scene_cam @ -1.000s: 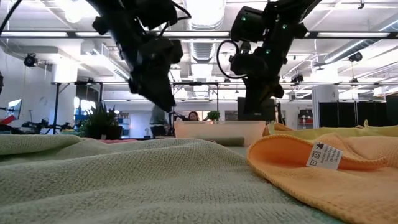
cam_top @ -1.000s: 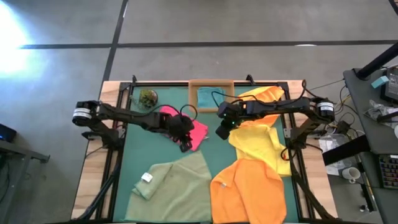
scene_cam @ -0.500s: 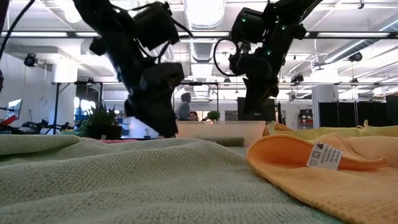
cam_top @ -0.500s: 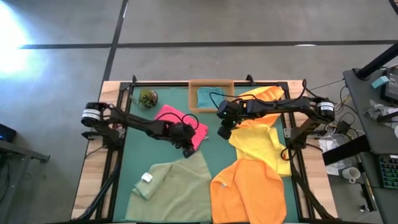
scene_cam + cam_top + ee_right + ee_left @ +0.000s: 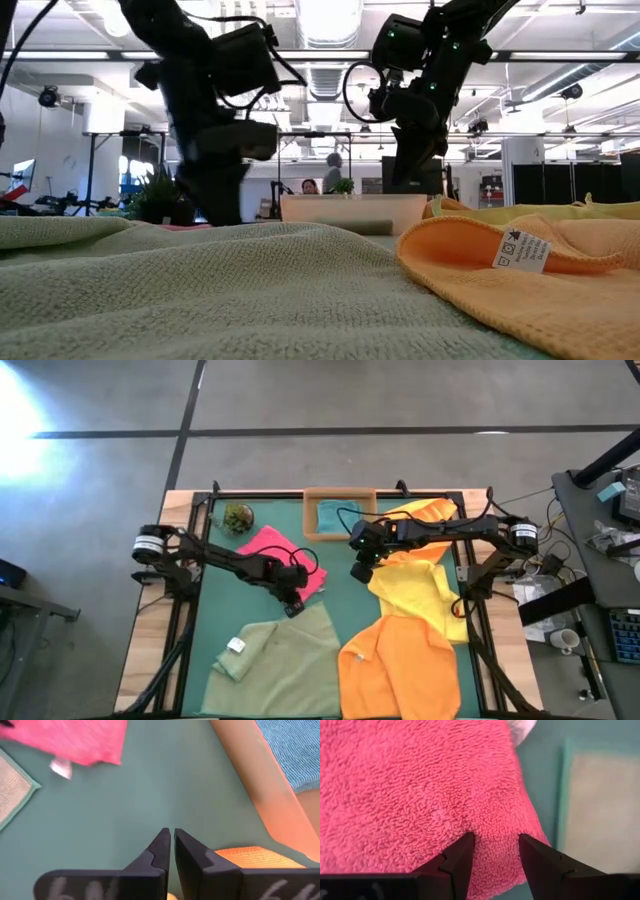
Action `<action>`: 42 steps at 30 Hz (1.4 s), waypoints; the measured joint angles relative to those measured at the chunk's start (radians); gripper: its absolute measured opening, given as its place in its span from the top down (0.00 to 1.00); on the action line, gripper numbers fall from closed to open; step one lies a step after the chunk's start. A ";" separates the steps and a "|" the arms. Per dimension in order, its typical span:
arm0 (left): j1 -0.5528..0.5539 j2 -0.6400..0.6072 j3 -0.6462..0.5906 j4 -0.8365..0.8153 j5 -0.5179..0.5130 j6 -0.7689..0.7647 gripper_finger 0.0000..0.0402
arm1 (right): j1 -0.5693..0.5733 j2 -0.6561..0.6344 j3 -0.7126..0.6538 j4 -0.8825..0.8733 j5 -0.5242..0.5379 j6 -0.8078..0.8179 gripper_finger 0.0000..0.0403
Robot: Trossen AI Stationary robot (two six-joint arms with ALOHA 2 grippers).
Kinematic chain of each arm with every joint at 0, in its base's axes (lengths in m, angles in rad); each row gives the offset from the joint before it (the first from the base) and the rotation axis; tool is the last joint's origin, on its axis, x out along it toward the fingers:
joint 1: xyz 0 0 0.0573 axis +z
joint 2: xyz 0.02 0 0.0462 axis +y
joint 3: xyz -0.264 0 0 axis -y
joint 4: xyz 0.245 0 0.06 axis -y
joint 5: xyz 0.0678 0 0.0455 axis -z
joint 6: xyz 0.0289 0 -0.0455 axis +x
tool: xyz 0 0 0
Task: Fold microfiber towels
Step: Fold the pink microfiber towel
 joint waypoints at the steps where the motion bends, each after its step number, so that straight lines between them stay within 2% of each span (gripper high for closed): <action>1: -0.001 -0.010 0.000 -0.048 0.001 0.009 0.64 | 0.000 0.000 0.000 0.001 0.000 0.000 0.96; 14: -0.002 -0.093 0.011 -0.492 -0.003 0.100 0.64 | -0.002 0.000 0.000 0.016 -0.001 -0.027 0.96; 20: -0.023 -0.191 0.040 -0.516 -0.008 0.104 0.64 | -0.002 0.000 0.000 0.084 -0.040 -0.049 0.96; 24: -0.064 -0.256 0.044 -0.579 -0.009 0.048 0.64 | -0.002 0.001 0.000 0.185 -0.162 -0.069 0.94; 27: -0.121 -0.296 0.039 -0.600 -0.018 0.002 0.64 | -0.001 0.001 0.000 0.275 -0.230 -0.098 0.89; 35: -0.306 -0.316 0.038 -0.598 -0.147 -0.124 0.64 | -0.001 0.045 0.000 0.428 -0.265 -0.236 0.72; 42: -0.417 -0.315 0.026 -0.572 -0.242 -0.288 0.64 | -0.001 0.130 0.040 0.526 -0.348 -0.332 0.66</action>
